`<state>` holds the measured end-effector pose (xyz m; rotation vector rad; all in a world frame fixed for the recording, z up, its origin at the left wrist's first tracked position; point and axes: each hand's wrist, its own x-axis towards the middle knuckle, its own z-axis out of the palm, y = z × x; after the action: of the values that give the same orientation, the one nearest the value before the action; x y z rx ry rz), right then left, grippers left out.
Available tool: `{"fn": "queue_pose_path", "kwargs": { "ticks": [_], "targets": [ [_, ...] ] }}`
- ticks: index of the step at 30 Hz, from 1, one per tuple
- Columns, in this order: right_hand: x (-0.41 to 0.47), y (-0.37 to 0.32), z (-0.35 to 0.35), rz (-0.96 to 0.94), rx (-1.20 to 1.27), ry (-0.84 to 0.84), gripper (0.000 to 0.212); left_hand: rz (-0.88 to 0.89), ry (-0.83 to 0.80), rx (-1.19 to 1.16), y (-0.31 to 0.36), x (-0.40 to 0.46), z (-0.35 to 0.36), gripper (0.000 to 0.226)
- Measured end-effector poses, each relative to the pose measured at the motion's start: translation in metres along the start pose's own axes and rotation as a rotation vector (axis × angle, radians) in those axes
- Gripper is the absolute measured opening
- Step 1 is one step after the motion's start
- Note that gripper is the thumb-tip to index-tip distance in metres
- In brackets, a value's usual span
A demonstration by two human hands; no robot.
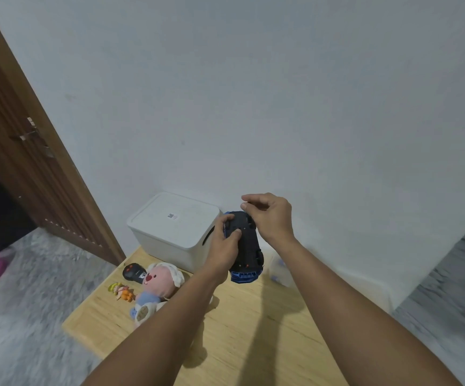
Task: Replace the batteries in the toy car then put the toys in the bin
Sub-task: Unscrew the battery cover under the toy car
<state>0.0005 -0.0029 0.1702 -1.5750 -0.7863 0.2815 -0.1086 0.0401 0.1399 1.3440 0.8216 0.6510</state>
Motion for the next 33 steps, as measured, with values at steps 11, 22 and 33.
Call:
{"fn": "queue_pose_path", "kwargs": {
  "ticks": [11, 22, 33],
  "targets": [
    [-0.001, 0.004, -0.003, -0.016, -0.028, 0.010, 0.014, -0.058, 0.051, -0.045, 0.003, 0.001, 0.001, 0.037],
    [-0.001, 0.007, -0.003, -0.033, -0.083, 0.003, 0.020, -0.001, 0.048, -0.003, -0.002, 0.002, 0.000, 0.036],
    [-0.005, 0.005, 0.000, -0.031, -0.037, 0.031, 0.017, 0.035, 0.064, 0.019, -0.008, 0.004, 0.001, 0.025]
  ]
}}
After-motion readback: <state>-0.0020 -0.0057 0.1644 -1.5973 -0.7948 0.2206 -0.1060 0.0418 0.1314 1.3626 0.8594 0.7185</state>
